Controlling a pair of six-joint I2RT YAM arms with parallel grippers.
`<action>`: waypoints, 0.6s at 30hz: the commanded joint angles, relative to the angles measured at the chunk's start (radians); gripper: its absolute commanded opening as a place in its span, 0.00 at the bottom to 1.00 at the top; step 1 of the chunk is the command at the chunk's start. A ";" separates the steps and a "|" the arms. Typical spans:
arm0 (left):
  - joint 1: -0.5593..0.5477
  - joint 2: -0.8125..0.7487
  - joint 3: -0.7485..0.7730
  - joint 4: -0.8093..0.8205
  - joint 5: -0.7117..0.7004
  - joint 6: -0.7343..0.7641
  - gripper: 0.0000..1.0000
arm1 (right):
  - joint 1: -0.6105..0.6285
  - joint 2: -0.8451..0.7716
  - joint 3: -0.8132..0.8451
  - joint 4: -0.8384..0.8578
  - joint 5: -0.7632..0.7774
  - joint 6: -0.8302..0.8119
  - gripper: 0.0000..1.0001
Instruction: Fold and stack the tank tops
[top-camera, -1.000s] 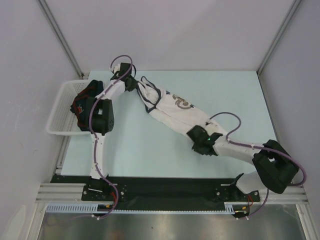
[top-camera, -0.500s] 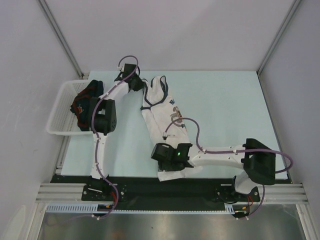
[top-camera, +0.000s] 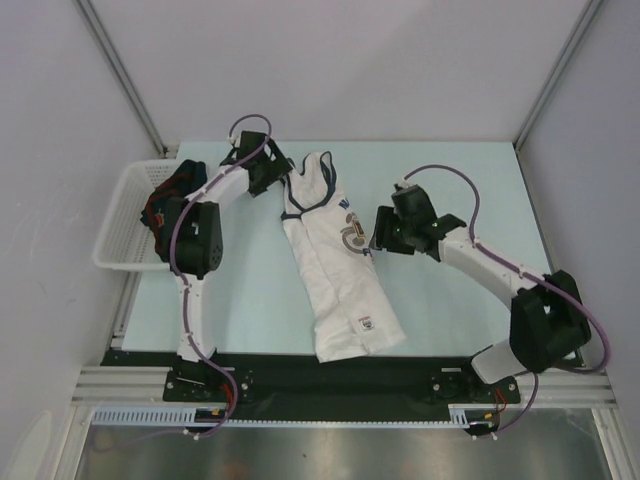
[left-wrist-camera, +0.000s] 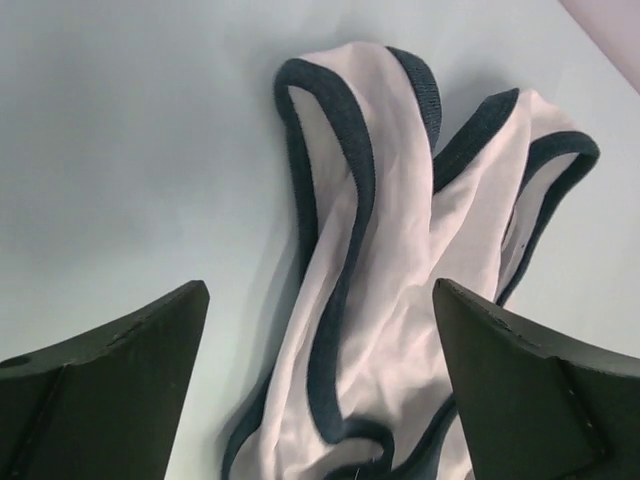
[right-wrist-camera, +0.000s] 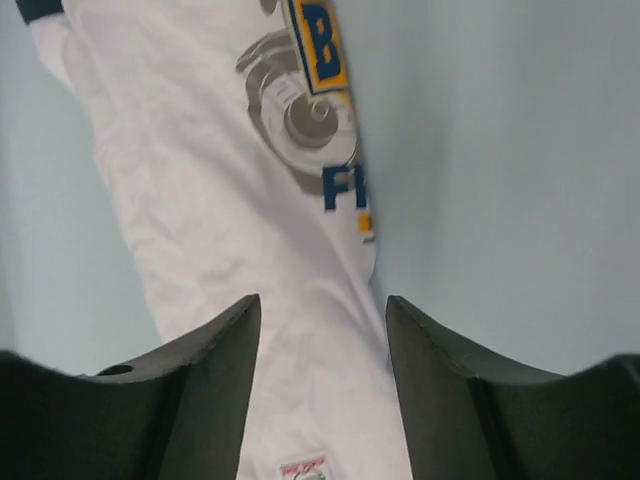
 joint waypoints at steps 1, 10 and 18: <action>0.016 -0.184 -0.073 0.001 -0.026 0.059 1.00 | -0.150 0.124 0.053 0.113 -0.215 -0.155 0.58; -0.003 -0.590 -0.670 0.219 0.134 0.094 0.93 | -0.243 0.523 0.345 0.193 -0.410 -0.184 0.59; -0.101 -0.716 -1.003 0.370 0.175 0.065 0.78 | -0.290 0.737 0.525 0.245 -0.528 -0.144 0.57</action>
